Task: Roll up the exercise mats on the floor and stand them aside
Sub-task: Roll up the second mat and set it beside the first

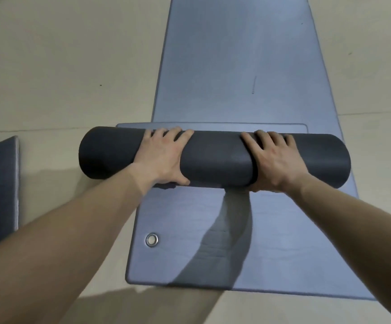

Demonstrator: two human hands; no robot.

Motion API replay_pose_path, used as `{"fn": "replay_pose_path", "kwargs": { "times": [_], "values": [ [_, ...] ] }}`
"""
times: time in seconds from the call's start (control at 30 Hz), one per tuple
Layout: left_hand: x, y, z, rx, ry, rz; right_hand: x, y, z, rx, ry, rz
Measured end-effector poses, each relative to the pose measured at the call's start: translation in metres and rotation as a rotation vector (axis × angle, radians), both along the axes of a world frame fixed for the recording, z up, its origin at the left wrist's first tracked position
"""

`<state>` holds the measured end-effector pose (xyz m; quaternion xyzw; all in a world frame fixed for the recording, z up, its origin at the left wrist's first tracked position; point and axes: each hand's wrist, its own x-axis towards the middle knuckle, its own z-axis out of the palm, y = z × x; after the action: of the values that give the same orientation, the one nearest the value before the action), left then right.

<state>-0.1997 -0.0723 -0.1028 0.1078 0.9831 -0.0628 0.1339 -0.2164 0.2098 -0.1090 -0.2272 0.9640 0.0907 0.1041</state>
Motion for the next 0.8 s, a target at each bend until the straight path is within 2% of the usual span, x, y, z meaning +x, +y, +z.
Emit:
{"fn": "replay_pose_path", "kwargs": {
  "times": [0.13, 0.33, 0.43, 0.5, 0.6, 0.67, 0.73, 0.8],
  "values": [
    [0.029, 0.007, 0.011, -0.001, -0.077, 0.008, 0.018, -0.003, 0.018, 0.033, -0.063, 0.025],
    [0.126, -0.005, 0.028, 0.076, -0.338, -0.044, 0.127, -0.006, 0.04, 0.047, -0.333, 0.035],
    [0.143, -0.016, 0.036, 0.106, -0.364, -0.029, 0.161, -0.018, 0.043, 0.007, -0.391, -0.041],
    [0.158, -0.026, 0.039, 0.102, -0.275, 0.118, 0.164, -0.027, 0.047, -0.036, -0.418, -0.123],
    [0.205, -0.034, 0.039, 0.235, -0.034, 0.559, 0.171, -0.057, 0.049, -0.119, -0.491, -0.233],
    [0.227, -0.03, 0.037, 0.487, -0.024, 0.83, 0.185, -0.093, 0.045, -0.19, -0.504, -0.313],
    [0.228, -0.032, 0.03, 0.851, -0.115, 1.069, 0.196, -0.137, 0.038, -0.254, -0.488, -0.358],
    [0.221, -0.048, 0.025, 1.062, -0.109, 1.14, 0.194, -0.177, 0.034, -0.309, -0.489, -0.383]
  ]
}}
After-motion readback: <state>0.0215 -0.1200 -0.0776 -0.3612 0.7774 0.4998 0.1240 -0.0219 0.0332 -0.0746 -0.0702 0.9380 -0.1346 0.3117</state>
